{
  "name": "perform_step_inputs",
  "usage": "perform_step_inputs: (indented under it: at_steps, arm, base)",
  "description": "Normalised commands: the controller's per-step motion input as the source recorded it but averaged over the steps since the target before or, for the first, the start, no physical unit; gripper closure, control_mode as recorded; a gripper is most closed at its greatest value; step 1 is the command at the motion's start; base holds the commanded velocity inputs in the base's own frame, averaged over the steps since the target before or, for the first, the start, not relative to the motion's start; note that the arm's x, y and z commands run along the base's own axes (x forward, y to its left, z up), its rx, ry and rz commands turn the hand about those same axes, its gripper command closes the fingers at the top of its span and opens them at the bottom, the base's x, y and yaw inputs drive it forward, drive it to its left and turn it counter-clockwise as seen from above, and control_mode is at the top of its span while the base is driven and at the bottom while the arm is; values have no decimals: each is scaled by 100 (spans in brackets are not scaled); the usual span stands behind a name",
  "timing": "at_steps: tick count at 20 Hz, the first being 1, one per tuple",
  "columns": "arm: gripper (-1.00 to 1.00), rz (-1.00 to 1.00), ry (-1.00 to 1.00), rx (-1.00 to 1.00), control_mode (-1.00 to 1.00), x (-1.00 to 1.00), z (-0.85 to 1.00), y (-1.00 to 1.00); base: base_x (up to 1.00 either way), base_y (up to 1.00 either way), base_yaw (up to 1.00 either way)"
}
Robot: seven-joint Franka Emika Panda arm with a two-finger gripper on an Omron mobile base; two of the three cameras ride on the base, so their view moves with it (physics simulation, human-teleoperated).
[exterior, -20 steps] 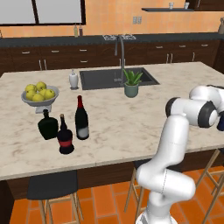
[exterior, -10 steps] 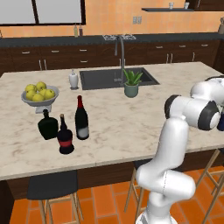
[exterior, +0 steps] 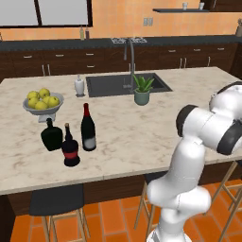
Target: Move the plastic bottles in the middle to the plastics group, and the glass bottles in the middle to the glass group.
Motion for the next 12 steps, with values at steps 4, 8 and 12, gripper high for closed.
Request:
perform_step_inputs:
  at_steps: [4,8,12]
  arm:
    - [-100,26,5,-6,-100,-63,8,98]
    - [-100,28,1,0,-100,-64,-1,86]
    - [-100,27,-4,0,-100,-43,4,75]
  base:
    - [0,0,0]
    - [0,0,0]
    - [0,0,0]
